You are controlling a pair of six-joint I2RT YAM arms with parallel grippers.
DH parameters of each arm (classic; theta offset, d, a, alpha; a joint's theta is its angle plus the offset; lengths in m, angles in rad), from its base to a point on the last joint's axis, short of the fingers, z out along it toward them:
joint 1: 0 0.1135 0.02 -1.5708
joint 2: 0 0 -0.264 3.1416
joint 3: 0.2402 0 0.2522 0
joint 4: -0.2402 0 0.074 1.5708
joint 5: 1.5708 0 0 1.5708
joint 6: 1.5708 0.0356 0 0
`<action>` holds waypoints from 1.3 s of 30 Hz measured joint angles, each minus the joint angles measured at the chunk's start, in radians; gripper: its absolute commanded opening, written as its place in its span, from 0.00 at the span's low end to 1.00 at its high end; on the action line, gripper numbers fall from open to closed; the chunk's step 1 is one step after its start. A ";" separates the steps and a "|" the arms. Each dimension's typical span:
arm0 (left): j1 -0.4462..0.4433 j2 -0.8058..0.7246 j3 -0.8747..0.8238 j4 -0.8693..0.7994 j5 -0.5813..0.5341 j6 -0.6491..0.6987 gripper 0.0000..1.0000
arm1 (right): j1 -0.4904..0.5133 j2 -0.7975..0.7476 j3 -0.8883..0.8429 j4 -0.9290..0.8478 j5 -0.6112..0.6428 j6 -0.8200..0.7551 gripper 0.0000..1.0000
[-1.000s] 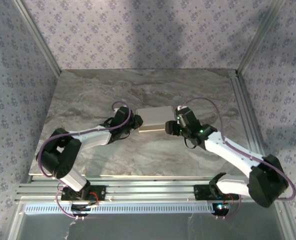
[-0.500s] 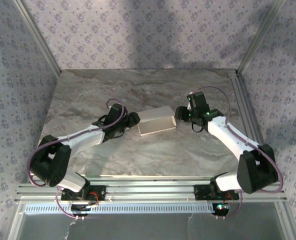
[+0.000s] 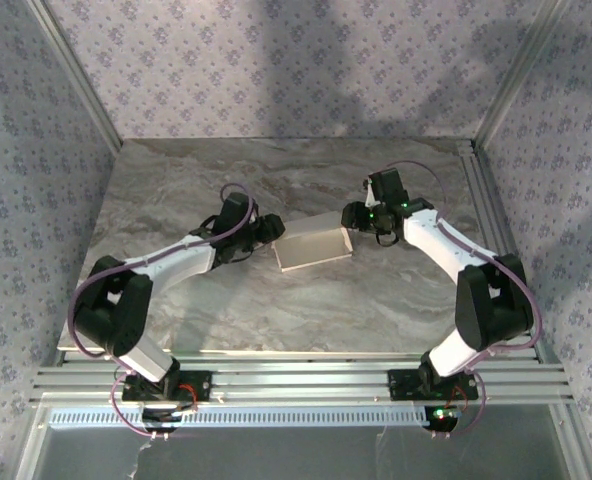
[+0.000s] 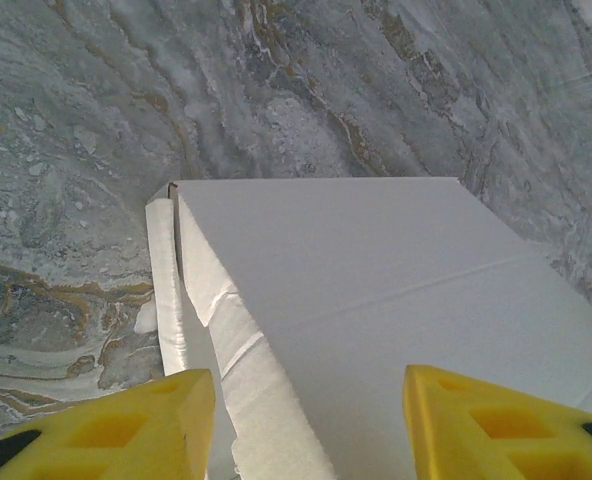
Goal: Fold the paper box
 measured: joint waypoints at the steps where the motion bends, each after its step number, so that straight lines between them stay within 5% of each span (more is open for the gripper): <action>1: 0.000 0.003 0.000 0.000 0.003 0.000 0.50 | 0.002 0.002 0.000 0.000 -0.005 0.000 0.50; 8: -0.010 0.011 0.000 0.016 0.010 -0.010 0.40 | 0.010 0.027 0.000 0.000 -0.027 -0.005 0.42; 39: -0.033 0.024 -0.005 0.003 0.002 -0.031 0.47 | 0.026 0.034 -0.012 0.017 -0.054 0.000 0.42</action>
